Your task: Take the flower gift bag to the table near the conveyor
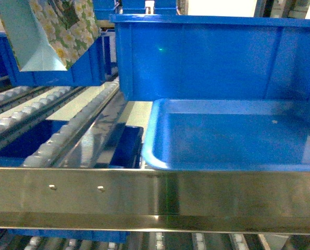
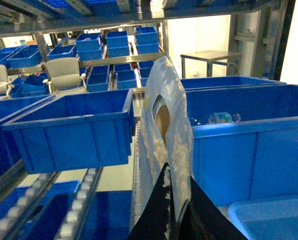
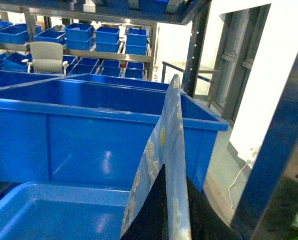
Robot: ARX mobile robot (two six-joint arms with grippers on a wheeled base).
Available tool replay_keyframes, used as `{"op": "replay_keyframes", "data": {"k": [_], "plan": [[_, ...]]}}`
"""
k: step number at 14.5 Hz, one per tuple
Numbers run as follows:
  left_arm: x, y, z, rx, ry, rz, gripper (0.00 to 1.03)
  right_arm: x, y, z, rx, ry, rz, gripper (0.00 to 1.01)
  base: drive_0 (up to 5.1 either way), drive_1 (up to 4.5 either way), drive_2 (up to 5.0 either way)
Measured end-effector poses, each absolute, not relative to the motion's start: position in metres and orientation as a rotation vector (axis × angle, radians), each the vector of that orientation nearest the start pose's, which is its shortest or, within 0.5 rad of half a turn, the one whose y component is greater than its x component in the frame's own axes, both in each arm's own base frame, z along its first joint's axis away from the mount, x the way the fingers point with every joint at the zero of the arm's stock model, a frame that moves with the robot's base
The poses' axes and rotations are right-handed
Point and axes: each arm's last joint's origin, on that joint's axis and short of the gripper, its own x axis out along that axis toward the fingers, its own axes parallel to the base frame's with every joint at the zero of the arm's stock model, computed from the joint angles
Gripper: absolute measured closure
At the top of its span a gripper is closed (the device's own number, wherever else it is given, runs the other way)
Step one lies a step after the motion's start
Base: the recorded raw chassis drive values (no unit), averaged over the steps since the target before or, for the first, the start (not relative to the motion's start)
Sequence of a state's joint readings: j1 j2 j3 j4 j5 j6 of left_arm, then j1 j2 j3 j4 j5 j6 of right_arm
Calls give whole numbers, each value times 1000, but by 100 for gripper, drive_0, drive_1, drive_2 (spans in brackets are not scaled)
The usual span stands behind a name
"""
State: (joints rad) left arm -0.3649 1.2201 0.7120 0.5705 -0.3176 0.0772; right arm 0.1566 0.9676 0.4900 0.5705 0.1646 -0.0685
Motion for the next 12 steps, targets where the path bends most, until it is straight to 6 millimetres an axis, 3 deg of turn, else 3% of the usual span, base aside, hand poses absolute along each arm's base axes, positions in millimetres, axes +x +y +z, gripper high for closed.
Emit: {"op": "replay_keyframes", "data": {"k": [9,12], "plan": [[254,-86,290,59,-60,-36,101,209,28,270,-54,-92,-7,99,-493,247,247],[254,-86,290,59,-59,-38,101,210,28,270,-54,-89,-7,99,-456,76,395]]}}
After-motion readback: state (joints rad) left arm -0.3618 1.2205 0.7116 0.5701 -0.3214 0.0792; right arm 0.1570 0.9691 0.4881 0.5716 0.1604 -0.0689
